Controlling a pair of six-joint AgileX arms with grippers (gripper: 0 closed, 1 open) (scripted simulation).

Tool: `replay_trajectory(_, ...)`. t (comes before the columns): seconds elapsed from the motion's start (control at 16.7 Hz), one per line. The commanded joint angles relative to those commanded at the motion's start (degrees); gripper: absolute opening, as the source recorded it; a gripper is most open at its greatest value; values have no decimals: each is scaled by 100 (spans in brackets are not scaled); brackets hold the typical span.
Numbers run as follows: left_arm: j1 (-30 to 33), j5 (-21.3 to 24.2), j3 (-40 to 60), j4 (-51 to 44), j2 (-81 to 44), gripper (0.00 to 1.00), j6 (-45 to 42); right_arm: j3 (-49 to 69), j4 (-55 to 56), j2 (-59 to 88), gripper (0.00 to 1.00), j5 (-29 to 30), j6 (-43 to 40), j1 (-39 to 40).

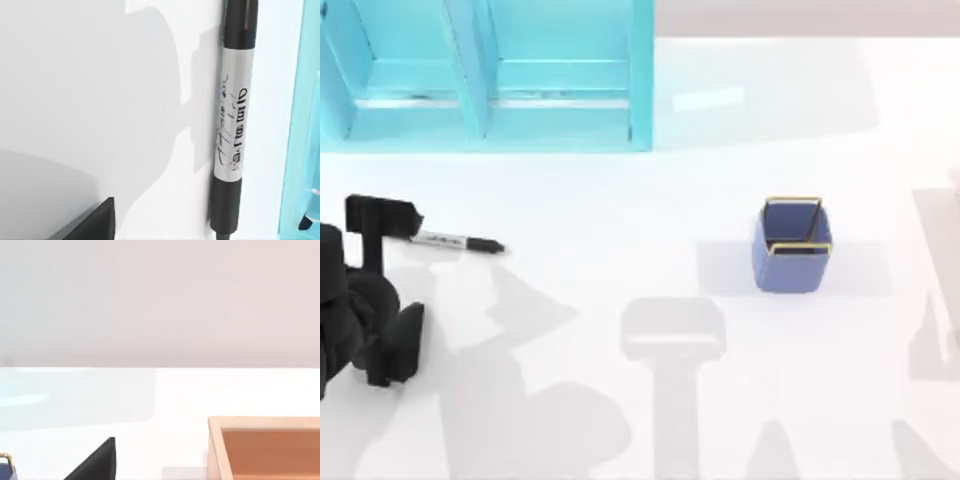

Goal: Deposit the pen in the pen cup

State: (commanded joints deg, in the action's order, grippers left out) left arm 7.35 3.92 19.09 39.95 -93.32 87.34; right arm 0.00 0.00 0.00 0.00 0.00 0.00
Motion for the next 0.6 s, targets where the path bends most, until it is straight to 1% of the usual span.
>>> replay_trajectory(0.18,50,-14,391,229,-589,100,29,0,0,0,100,0,0,0)
replay_trajectory(0.42,115,-52,1209,712,-1938,100,59,0,0,0,100,0,0,0)
replay_trajectory(0.6,148,-69,1660,950,-2613,100,68,0,0,0,100,0,0,0)
